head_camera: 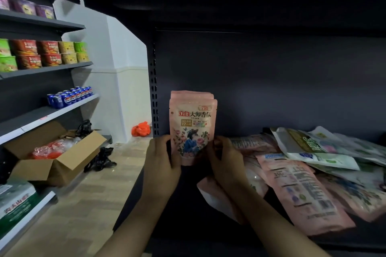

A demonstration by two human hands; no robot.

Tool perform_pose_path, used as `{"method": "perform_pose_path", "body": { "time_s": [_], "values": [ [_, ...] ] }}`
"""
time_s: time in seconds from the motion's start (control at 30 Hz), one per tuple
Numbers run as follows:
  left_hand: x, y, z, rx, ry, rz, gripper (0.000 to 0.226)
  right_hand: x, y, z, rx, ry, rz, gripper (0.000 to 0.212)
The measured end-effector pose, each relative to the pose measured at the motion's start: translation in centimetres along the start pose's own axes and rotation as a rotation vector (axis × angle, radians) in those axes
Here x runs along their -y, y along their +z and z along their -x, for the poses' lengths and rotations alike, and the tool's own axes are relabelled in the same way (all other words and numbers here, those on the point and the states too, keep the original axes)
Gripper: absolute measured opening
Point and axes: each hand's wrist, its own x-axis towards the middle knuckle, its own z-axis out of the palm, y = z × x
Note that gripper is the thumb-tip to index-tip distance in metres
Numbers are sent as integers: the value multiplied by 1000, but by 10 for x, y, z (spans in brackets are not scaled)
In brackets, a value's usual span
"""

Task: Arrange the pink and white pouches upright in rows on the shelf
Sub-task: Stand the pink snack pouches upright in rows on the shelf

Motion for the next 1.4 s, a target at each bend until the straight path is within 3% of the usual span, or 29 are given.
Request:
{"method": "perform_pose_path", "body": {
  "time_s": [0.07,0.17,0.27,0.33,0.43,0.53,0.63,0.77,0.93,1.03,1.13,1.23,1.33,1.4],
  "values": [
    [-4,-1,4,40,86,-24,30,5,-17,9,29,-53,39,22],
    [-7,-1,8,75,149,-59,26,8,-42,32,293,-175,202,21],
    [-12,-3,9,80,137,-82,24,5,-51,56,487,-166,517,56],
    [-14,-4,9,94,142,-97,23,2,-49,64,486,-179,676,64],
    [-16,-5,10,122,154,-110,20,0,-42,68,399,-184,642,55],
    [-18,-7,10,136,164,-108,14,-4,-36,74,298,-262,635,64],
    [-20,-8,11,144,172,-98,11,-6,-39,74,107,-300,452,34],
    [-20,-9,13,143,179,-63,9,-2,-43,69,-129,-255,176,28],
    [-18,-10,16,144,179,-15,6,11,-52,63,-287,177,-619,44],
    [-16,-10,17,173,147,16,8,16,-54,62,-393,229,-902,43],
    [-17,-11,16,189,153,63,6,27,-51,62,-487,47,-784,48],
    [-20,-13,17,226,101,245,20,30,-41,62,-489,-262,-419,54],
    [-39,-24,7,326,-203,616,53,14,-28,55,-448,-611,3,41],
    [-51,-33,-4,519,-395,951,65,5,-22,49,-416,-774,150,36]
  ]
}}
